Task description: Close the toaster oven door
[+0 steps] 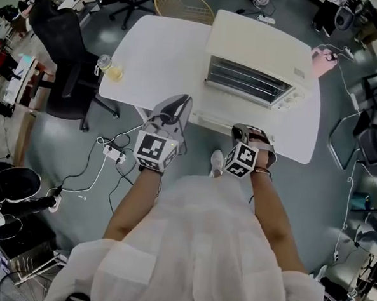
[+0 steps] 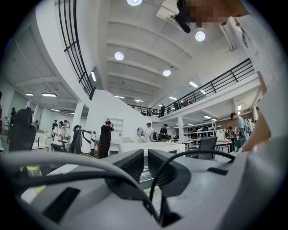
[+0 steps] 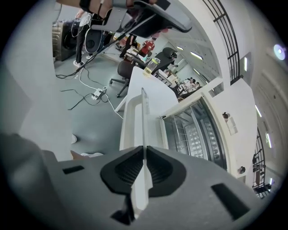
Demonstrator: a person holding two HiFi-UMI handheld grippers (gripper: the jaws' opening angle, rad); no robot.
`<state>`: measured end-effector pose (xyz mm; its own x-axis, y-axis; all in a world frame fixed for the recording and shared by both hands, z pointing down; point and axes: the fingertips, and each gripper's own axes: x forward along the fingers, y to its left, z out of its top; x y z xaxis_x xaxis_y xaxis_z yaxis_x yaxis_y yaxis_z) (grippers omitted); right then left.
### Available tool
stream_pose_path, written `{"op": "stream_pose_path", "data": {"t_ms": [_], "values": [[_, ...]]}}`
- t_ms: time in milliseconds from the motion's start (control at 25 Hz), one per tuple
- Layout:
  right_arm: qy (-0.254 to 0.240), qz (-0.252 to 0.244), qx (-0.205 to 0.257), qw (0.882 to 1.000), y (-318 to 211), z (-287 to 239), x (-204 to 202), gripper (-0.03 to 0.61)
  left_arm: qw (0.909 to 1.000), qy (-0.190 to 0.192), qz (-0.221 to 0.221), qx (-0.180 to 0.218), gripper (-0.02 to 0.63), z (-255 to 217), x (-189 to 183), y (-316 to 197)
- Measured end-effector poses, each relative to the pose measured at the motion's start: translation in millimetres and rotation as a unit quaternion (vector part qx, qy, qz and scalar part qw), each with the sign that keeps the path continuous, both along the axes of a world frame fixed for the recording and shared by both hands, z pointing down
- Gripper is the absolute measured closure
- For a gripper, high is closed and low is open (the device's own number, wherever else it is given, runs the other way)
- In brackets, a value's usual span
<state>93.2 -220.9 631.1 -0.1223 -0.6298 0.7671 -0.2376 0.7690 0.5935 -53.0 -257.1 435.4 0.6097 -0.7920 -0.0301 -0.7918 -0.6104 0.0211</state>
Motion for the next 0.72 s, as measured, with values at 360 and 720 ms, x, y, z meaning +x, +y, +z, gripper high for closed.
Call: {"op": "stream_pose_path", "data": {"t_ms": [360, 720], "values": [[0.001, 0.007, 0.057, 0.998, -24.8, -39.3, 6.5, 0.551, 1.0000, 0.000, -0.001, 0.004, 0.594, -6.7, 3.7, 0.3], [0.011, -0.001, 0.086, 0.996, -47.9, -62.8, 14.1, 0.551, 1.0000, -0.001, -0.006, 0.000, 0.594, -4.4, 6.5, -5.5]]}}
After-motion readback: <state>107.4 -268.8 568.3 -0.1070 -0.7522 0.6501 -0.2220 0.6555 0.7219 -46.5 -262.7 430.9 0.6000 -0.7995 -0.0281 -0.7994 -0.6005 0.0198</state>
